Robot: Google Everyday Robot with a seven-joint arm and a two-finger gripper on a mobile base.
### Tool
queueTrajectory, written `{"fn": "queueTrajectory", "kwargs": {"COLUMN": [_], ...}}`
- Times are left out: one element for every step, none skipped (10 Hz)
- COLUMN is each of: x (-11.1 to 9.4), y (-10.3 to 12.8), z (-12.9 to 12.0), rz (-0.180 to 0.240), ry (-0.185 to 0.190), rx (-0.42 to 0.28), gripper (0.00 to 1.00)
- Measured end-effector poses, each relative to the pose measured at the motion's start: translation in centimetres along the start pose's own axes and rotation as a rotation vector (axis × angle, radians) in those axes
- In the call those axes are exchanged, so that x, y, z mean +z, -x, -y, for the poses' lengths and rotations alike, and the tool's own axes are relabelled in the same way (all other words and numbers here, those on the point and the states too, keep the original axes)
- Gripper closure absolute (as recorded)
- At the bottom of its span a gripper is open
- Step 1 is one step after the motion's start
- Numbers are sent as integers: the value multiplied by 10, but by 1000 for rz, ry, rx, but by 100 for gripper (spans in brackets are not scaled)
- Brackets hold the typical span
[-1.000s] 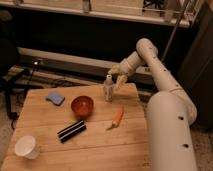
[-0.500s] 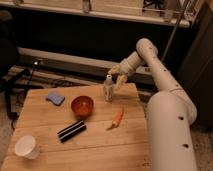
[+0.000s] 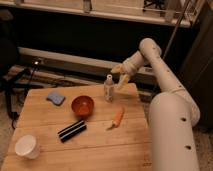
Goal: Place the pepper in the ceramic bowl
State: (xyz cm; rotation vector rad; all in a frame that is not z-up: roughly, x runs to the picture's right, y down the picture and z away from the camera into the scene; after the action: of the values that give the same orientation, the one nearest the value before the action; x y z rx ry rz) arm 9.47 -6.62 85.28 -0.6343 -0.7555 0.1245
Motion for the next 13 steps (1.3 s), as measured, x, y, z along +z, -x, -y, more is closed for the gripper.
{"fn": "queueTrajectory", "kwargs": {"x": [-36,-59,-86,-101,-105,-104,-91,-78,-66,-52,-34,-22,-8], "y": [-42,-67,-99,-115,-119,-111,-84,-62,-43,-26,-10,-6,-6], "z": [0,-4,-18,-34,-47,-60,-77,-90,-104,-117,-130,-134,-129], "rz": [-51,-84,-123,-145,-153,-156,-148,-138,-125,-113,-117,-137,-188], "ry": [-88,-138,-187,-202,-198,-181,-129,-81,-31,21,86,123,155], "rx": [50,77,98,79,38,-33,-164,-263,-352,-443,-540,-585,-627], "gripper": [20,20,20,20,20,20,20,20,20,20,20,20,20]}}
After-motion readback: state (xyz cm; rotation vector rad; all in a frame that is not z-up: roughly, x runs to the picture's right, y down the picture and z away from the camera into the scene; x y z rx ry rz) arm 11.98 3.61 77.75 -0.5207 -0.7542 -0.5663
